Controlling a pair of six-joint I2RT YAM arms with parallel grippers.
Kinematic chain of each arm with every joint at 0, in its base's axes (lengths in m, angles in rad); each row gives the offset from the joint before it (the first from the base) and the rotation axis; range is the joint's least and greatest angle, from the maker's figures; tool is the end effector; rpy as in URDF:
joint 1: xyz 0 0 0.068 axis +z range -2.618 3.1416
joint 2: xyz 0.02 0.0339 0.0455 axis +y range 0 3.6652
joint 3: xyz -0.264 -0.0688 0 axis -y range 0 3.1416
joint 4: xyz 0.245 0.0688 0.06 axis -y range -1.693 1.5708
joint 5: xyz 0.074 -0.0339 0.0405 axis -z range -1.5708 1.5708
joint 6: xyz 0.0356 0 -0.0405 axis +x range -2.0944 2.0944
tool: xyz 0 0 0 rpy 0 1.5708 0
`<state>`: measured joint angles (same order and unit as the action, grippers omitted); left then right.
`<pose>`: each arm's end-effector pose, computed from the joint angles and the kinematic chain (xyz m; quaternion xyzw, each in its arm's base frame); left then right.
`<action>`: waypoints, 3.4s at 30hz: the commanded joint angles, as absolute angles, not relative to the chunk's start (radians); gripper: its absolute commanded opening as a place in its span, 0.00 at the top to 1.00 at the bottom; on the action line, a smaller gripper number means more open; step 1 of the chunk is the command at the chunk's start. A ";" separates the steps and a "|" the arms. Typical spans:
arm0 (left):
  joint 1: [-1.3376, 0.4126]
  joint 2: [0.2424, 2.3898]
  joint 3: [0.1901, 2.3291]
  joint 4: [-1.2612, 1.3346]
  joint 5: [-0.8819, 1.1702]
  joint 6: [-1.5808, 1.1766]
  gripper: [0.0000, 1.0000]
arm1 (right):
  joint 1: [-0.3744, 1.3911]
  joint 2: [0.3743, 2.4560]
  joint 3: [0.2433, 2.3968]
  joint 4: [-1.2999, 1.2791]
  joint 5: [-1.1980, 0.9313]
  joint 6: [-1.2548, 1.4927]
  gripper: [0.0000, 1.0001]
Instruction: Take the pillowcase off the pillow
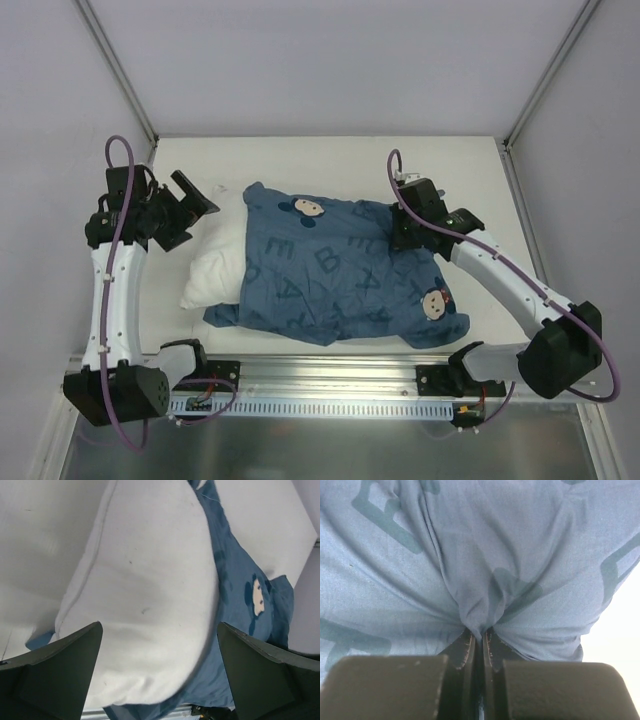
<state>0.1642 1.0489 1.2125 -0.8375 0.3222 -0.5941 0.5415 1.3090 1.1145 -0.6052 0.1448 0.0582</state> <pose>0.2036 0.0223 0.3742 -0.2646 0.8520 -0.2325 0.3873 0.2424 0.1398 0.3017 -0.1947 0.9038 0.0468 0.3781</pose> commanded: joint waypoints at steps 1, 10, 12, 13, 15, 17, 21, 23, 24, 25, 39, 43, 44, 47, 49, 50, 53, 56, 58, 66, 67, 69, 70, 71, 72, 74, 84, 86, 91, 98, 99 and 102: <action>0.161 1.121 1.246 -0.838 0.239 -0.624 0.01 | 0.546 1.290 1.091 -0.610 0.146 0.043 0.99; 0.130 1.330 1.238 -0.755 0.310 -0.640 0.01 | 0.549 1.296 1.051 -0.571 0.120 0.066 0.99; 0.089 1.363 1.242 -0.736 0.324 -0.649 0.01 | 0.549 1.319 1.058 -0.568 0.112 0.081 0.96; 0.072 1.373 1.246 -0.733 0.322 -0.647 0.01 | 0.551 1.327 1.066 -0.572 0.109 0.081 0.93; 0.037 1.397 1.238 -0.726 0.328 -0.647 0.03 | 0.554 1.336 1.095 -0.594 0.110 0.075 0.85; 0.009 1.440 1.223 -0.690 0.363 -0.643 0.24 | 0.551 1.338 1.117 -0.610 0.141 0.063 0.53; -0.041 1.496 1.206 -0.667 0.371 -0.647 1.00 | 0.505 1.319 1.192 -0.687 0.209 0.055 0.02; -0.041 1.474 1.189 -0.660 0.348 -0.653 1.00 | 0.402 1.276 1.192 -0.687 0.143 0.080 0.03; -0.040 1.444 1.183 -0.658 0.313 -0.657 1.00 | 0.312 1.264 1.187 -0.678 0.115 0.096 0.04; -0.040 1.430 1.180 -0.657 0.302 -0.654 1.00 | 0.269 1.255 1.183 -0.672 0.048 0.133 0.04; -0.040 1.322 1.158 -0.658 0.294 -0.608 1.00 | -0.058 1.663 1.295 -0.497 -0.270 0.411 0.04; -0.040 1.315 1.149 -0.661 0.298 -0.581 1.00 | -0.064 1.785 1.322 -0.473 -0.304 0.437 0.12; -0.040 1.307 1.147 -0.660 0.298 -0.578 1.00 | -0.057 1.792 1.321 -0.465 -0.307 0.434 0.29; -0.038 1.298 1.152 -0.663 0.284 -0.569 1.00 | -0.055 1.770 1.312 -0.459 -0.273 0.431 0.79; -0.032 1.299 1.166 -0.682 0.281 -0.551 1.00 | -0.066 1.726 1.316 -0.478 -0.227 0.425 0.90; -0.028 1.296 1.173 -0.698 0.267 -0.540 1.00 | -0.084 1.706 1.318 -0.482 -0.201 0.425 0.97; 0.030 1.257 1.180 -0.729 0.268 -0.509 1.00 | -0.133 1.605 1.302 -0.465 -0.177 0.431 0.99; 0.141 1.195 1.178 -0.739 0.307 -0.483 1.00 | -0.172 1.510 1.318 -0.466 -0.167 0.416 0.99; 0.188 1.169 1.206 -0.752 0.313 -0.459 1.00 | -0.182 1.467 1.342 -0.480 -0.167 0.413 0.99; 0.227 1.146 1.367 -0.807 0.330 -0.477 1.00 | -0.187 1.336 1.521 -0.596 -0.173 0.347 0.95; 0.230 1.141 1.376 -0.808 0.342 -0.480 1.00 | -0.190 1.330 1.541 -0.612 -0.161 0.338 0.99; 0.255 1.129 1.393 -0.811 0.347 -0.488 1.00 | -0.202 1.292 1.551 -0.617 -0.150 0.322 0.99; 0.264 1.115 1.396 -0.815 0.351 -0.491 1.00 | -0.215 1.279 1.548 -0.617 -0.146 0.321 0.99; 0.290 1.109 1.400 -0.815 0.356 -0.489 1.00 | -0.221 1.270 1.537 -0.614 -0.134 0.311 0.99; 0.299 1.105 1.404 -0.819 0.360 -0.482 1.00 | -0.228 1.256 1.529 -0.614 -0.127 0.302 0.99; 0.313 1.100 1.405 -0.833 0.315 -0.445 1.00 | -0.261 1.255 1.497 -0.614 -0.124 0.290 0.99; 0.364 1.065 1.207 -0.853 0.250 -0.439 1.00 | -0.339 1.379 1.140 -0.554 -0.144 0.350 0.99; 0.367 1.062 1.192 -0.854 0.235 -0.442 1.00 | -0.339 1.400 1.112 -0.548 -0.143 0.363 0.99; 0.371 1.078 1.177 -0.838 0.349 -0.465 1.00 | -0.337 1.408 1.097 -0.502 -0.187 0.377 0.99; 0.132 1.285 1.376 -0.825 0.307 -0.497 0.40 | -0.189 1.463 1.230 -0.541 -0.249 0.254 0.99; 0.121 1.316 1.420 -0.824 0.313 -0.489 0.17 | -0.160 1.476 1.258 -0.558 -0.232 0.230 0.98; 0.080 1.423 1.479 -0.822 0.343 -0.483 0.01 | -0.043 1.519 1.347 -0.620 -0.178 0.172 0.94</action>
